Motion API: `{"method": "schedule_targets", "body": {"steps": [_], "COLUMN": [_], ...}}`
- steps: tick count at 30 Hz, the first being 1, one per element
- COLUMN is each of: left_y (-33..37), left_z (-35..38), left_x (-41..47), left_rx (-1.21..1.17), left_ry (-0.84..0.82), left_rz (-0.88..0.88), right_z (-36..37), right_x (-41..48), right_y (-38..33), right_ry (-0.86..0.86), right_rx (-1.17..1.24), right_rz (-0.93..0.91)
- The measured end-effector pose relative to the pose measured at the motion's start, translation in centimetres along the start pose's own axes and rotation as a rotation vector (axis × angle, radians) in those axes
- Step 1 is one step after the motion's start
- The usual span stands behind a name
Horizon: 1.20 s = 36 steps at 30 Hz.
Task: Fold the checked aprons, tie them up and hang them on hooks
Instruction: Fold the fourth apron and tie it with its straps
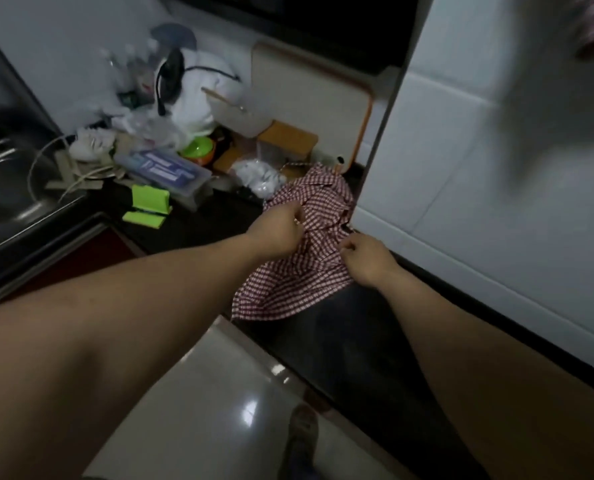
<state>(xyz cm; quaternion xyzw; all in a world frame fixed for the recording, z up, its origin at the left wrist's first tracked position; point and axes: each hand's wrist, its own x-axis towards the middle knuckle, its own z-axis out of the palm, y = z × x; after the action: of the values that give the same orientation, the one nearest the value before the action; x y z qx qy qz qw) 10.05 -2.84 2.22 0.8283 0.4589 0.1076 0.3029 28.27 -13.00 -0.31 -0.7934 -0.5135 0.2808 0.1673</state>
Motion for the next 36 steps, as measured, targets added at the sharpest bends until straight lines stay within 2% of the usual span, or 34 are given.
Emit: {"method": "schedule_targets", "body": {"steps": [4,9,14,18,21,24,26,27,29,30,33,36], "left_y": [-3.1,-5.1,-6.9,-7.9,-7.9,-7.9,-7.1,-6.9,-8.0,-8.9,-11.8,-14.5], "left_z": [1.1,2.2,2.9,3.2,3.1,2.3,0.4,-0.6,-1.8,-2.3,-3.1,-3.1], "left_x": [3.5,7.4,9.7,10.5,10.9,11.5,12.0,11.9,12.3,12.5,12.0,12.1], "left_rx": [0.092,0.172,0.207,0.322,0.230,-0.048,-0.367,-0.575,-0.953,-1.013,-0.809,-0.559], "left_ry": [-0.091,-0.171,-0.196,-0.183,-0.146,-0.187,-0.230,-0.238,-0.204,-0.186,-0.168,-0.185], "left_rz": [-0.060,-0.124,-0.100,-0.010,0.108,0.194,0.110,-0.008,-0.258,-0.358,-0.529,-0.473], "right_z": [1.2,2.6,3.5,2.9,1.6,0.7,0.3,0.4,0.9,1.6,3.8,6.1], "right_x": [5.0,10.8,13.8,13.3,11.4,10.1,9.9,10.0,9.8,10.0,10.5,11.8], "right_y": [2.2,1.3,-0.8,-3.0,-4.6,-4.8,-3.2,-1.9,0.3,1.5,2.6,2.6], "right_ry": [-0.075,0.011,0.002,0.032,-0.074,-0.107,0.071,0.148,0.165,0.133,-0.027,-0.122], "right_rx": [0.020,0.089,0.184,0.350,0.667,0.816,0.737,0.611,0.397,0.336,0.097,0.130], "right_rz": [0.056,0.020,0.090,-0.032,0.074,0.209,0.286,0.298,0.322,0.341,0.304,0.302]}}
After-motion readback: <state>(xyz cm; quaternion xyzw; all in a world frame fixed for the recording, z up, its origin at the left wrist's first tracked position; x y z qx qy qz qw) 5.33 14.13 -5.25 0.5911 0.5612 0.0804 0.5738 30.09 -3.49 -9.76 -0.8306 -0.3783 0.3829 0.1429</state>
